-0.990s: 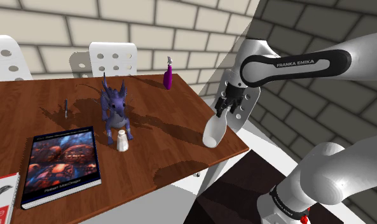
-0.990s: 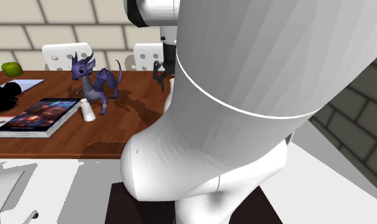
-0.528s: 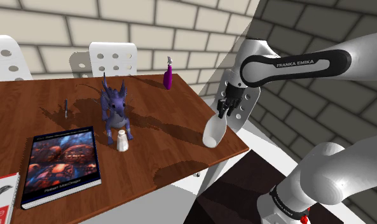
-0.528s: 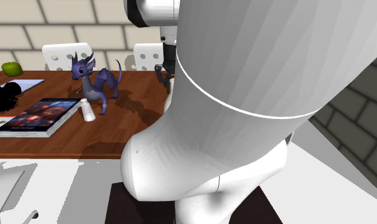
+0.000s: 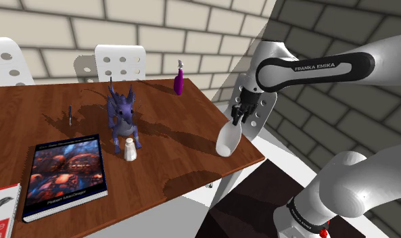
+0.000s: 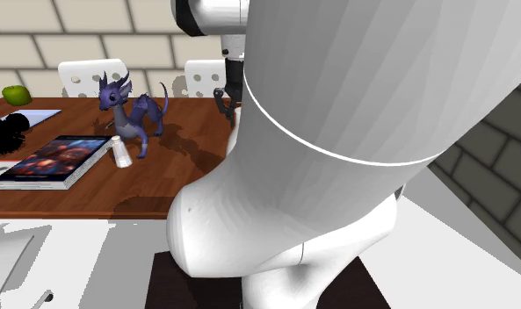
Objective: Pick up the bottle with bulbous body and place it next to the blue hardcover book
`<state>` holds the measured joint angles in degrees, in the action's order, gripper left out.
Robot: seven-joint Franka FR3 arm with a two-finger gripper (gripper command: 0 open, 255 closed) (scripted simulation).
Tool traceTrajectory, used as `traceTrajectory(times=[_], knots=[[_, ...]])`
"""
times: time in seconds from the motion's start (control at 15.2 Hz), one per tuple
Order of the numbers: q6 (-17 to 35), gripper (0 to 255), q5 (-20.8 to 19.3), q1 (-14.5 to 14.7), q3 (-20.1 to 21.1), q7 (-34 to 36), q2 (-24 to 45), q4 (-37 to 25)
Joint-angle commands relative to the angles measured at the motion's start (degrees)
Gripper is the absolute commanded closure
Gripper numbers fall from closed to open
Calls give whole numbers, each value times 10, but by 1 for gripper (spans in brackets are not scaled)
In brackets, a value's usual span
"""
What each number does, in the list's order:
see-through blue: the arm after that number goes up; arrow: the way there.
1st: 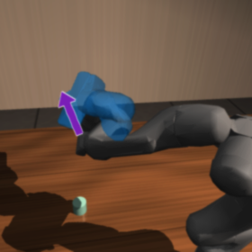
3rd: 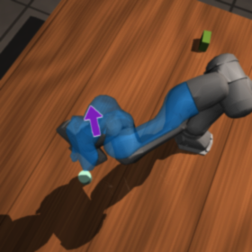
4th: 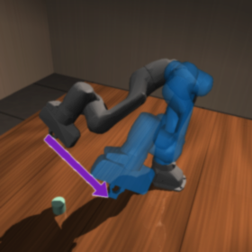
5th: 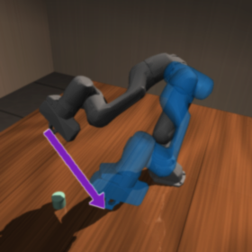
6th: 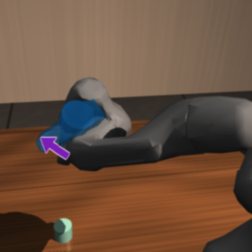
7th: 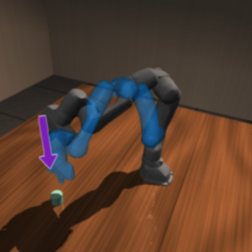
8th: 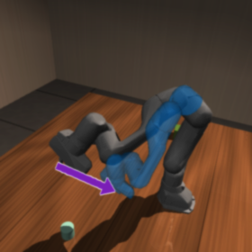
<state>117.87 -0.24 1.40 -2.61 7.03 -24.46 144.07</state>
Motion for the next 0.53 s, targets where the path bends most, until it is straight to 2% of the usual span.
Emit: traceTrajectory(times=[0.0,0.46], knots=[[-13,255,0,0,0,0,-4,-9],[-71,255,0,0,1,1,-20,-51]])
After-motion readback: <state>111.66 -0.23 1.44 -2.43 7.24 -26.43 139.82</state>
